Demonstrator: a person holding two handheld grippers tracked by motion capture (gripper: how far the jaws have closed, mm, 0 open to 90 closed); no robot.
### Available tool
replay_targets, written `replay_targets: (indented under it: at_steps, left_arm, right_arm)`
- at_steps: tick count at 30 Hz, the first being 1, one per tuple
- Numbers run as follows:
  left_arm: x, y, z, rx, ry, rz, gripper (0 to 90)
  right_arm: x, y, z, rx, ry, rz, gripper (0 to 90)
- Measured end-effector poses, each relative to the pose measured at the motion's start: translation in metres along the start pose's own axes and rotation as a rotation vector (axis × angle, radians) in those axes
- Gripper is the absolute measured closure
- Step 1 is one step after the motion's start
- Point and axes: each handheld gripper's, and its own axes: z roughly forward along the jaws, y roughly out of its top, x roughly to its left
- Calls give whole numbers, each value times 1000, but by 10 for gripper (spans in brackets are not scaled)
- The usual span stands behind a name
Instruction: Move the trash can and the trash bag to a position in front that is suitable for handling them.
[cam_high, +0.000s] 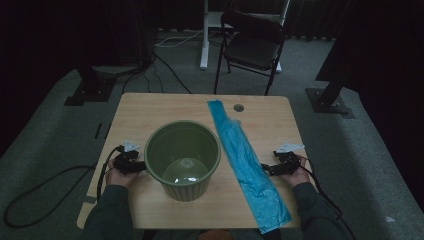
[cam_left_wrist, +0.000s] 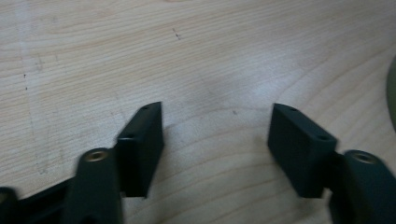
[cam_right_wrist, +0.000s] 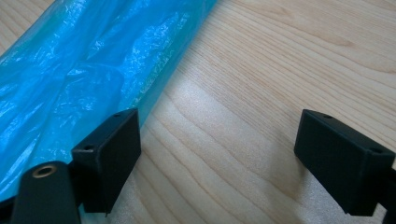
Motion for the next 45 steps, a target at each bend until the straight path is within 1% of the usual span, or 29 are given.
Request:
replay_targets:
  at_steps: [3,6,8,9,11,12,13,15,17,18,21,23,24,26,27,28,29,30,31,36,37,41,45]
  left_arm:
    - [-1,1,-1,10,-13,8,479]
    - [-3,2,-2,15,-48,1,515]
    - [-5,3,-3,16,-72,4,518]
    - [-6,3,-3,17,-83,8,518]
    - [-8,3,-4,18,-94,20,519]
    - [-10,4,-6,6,-105,23,519]
    - [-10,4,-8,-1,-110,24,519]
    - [-11,4,-12,-25,-122,22,518]
    - [-12,5,-18,-47,-141,19,518]
    - [-13,4,-22,-59,-157,15,516]
    - [-17,3,-32,-69,-182,32,517]
    - [-21,3,-38,-82,-202,44,517]
    - [-24,3,-41,-86,-212,51,517]
    - [-30,2,-45,-84,-223,83,515]
    - [-32,2,-45,-83,-227,92,513]
    - [-36,1,-47,-80,-240,109,510]
    - [-36,1,-47,-80,-240,109,509]
    - [-41,1,-49,-79,-239,123,509]
    - [-41,1,-50,-79,-245,125,514]
    - [-43,-1,-54,-84,-256,120,507]
    - [-43,-2,-57,-91,-259,117,507]
    - [-45,-5,-62,-94,-268,128,506]
    - [-46,-3,-61,-93,-272,128,507]
  right_arm:
    - [-1,1,-1,6,5,-6,206]
    - [0,3,-3,17,13,-15,259]
    - [0,4,-4,25,13,-18,306]
    - [0,5,-4,31,14,-17,316]
    - [1,6,-4,36,13,-17,354]
    - [1,7,-5,38,14,-14,369]
    - [1,7,-5,37,26,-1,387]
    - [1,9,-6,37,29,1,407]
    - [3,12,-8,28,31,2,419]
    - [4,13,-10,20,32,4,421]
    - [9,18,-14,2,35,-3,434]
    - [12,21,-16,6,37,-2,442]
    - [14,22,-16,1,40,2,443]
    - [16,24,-19,-7,46,11,450]
    - [16,25,-19,-11,46,12,452]
    - [16,26,-20,-14,49,13,456]
    - [16,26,-20,-14,49,13,456]
    - [16,27,-20,-17,53,20,457]
    - [17,28,-20,-18,57,27,457]
    - [19,31,-19,-12,60,27,457]
    - [19,32,-19,-12,60,26,456]
    - [20,33,-19,-16,61,27,456]
    - [21,33,-18,-6,60,32,456]
